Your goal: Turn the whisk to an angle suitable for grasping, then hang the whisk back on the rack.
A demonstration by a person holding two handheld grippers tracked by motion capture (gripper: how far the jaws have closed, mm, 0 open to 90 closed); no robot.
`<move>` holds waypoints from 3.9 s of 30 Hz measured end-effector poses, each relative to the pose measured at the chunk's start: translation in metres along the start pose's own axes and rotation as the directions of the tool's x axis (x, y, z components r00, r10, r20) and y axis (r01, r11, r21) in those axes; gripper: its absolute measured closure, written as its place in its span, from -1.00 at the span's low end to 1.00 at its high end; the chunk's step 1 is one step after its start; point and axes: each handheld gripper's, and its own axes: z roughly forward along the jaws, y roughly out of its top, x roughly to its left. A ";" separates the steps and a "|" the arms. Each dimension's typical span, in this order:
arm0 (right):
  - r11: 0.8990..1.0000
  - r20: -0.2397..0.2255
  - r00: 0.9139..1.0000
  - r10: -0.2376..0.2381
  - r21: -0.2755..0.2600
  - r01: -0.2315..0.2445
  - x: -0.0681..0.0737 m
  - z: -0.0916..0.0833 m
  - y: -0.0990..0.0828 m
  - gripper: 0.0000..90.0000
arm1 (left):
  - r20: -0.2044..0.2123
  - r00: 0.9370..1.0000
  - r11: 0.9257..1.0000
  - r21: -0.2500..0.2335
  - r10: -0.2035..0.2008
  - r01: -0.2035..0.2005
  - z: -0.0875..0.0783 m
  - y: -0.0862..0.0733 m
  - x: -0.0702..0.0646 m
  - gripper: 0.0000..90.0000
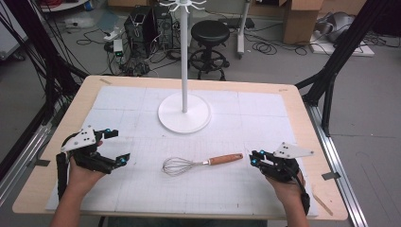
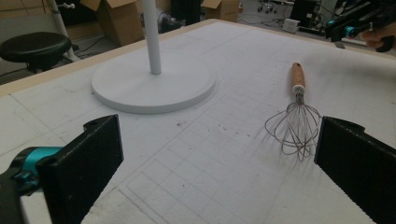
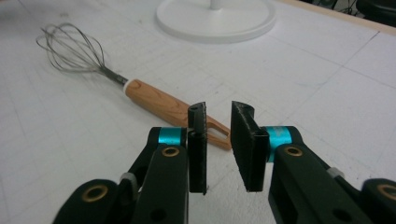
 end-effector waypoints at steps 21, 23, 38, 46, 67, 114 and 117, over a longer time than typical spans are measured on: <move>0.985 0.083 0.995 0.062 -0.164 -0.048 -0.013 -0.006 -0.001 -0.47 | 0.049 0.998 0.999 -0.032 -0.029 0.031 0.003 -0.001 0.002 -0.96; 0.985 0.085 0.995 0.058 -0.165 -0.043 -0.013 -0.005 -0.001 -0.48 | 0.051 0.998 0.999 -0.033 -0.028 0.030 0.003 -0.001 0.001 -0.96; 0.989 0.091 0.995 0.040 -0.144 -0.026 -0.009 -0.002 0.004 -0.53 | 0.044 0.999 1.000 -0.001 -0.031 0.031 0.006 -0.006 -0.001 -0.96; 0.989 0.094 0.995 0.042 -0.142 -0.028 -0.009 -0.001 0.005 -0.53 | 0.047 0.998 1.000 -0.002 -0.030 0.030 0.005 -0.006 -0.001 -0.96; 0.988 0.090 0.994 0.060 -0.147 -0.046 -0.010 -0.001 0.005 -0.53 | 0.057 0.998 0.999 -0.017 -0.039 0.040 0.006 -0.006 -0.002 -0.96; 0.991 0.138 0.988 0.072 -0.121 -0.056 -0.021 -0.009 -0.005 -0.53 | 0.398 0.912 0.936 0.275 0.097 -0.220 0.221 0.082 -0.100 -0.34; 0.991 0.134 0.988 0.076 -0.120 -0.060 -0.020 -0.008 -0.005 -0.53 | 0.395 0.913 0.924 0.302 0.105 -0.237 0.229 0.081 -0.105 -0.38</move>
